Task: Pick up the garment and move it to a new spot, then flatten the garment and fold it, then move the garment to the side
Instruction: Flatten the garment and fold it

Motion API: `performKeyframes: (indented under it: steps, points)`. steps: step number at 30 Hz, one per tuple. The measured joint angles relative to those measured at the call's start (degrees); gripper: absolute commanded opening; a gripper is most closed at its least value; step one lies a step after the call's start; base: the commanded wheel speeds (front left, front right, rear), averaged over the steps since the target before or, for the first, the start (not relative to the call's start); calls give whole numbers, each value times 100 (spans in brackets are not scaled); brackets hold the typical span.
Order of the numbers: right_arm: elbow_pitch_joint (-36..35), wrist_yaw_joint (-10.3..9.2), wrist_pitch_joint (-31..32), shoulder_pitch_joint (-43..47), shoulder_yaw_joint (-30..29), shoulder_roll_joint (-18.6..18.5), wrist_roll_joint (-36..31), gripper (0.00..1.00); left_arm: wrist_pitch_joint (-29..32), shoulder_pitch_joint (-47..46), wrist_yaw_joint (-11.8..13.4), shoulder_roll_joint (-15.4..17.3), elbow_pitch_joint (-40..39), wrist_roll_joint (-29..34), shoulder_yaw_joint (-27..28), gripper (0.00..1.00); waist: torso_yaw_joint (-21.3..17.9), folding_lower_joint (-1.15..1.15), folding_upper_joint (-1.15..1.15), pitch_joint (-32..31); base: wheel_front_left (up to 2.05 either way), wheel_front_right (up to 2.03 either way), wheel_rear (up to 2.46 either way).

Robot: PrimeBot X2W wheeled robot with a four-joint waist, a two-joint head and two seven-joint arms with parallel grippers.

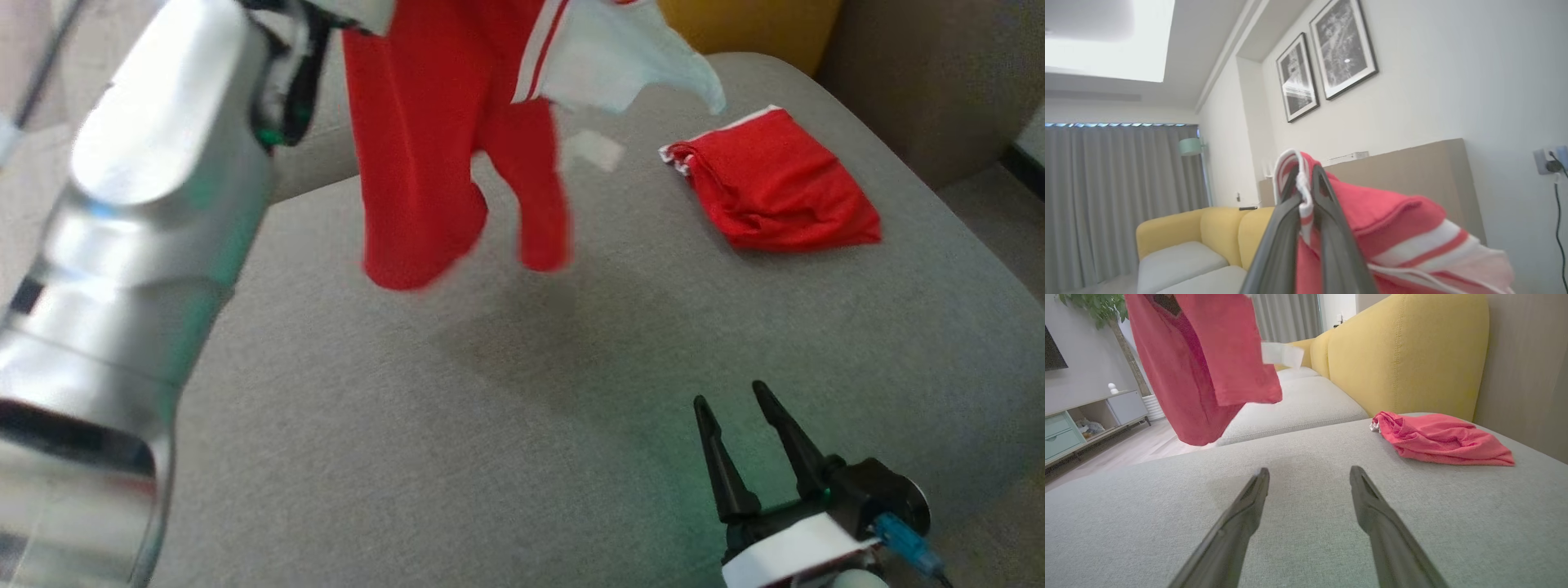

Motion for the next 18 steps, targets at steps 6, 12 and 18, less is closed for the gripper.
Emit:
performKeyframes:
  steps: [6,12,18]
  points:
    - [-11,0,0,125,-83,0,0,100,467,1657,13,605,-300,-564,148,0,358,0,0,-69,0,0,0]
    - [27,0,0,194,-86,0,-13,100,721,4051,255,1373,-86,-984,193,0,765,1,0,-59,0,0,0]
    - [57,0,0,181,-63,1,-91,100,229,4374,467,1519,169,-946,275,100,993,1,0,25,0,0,0]
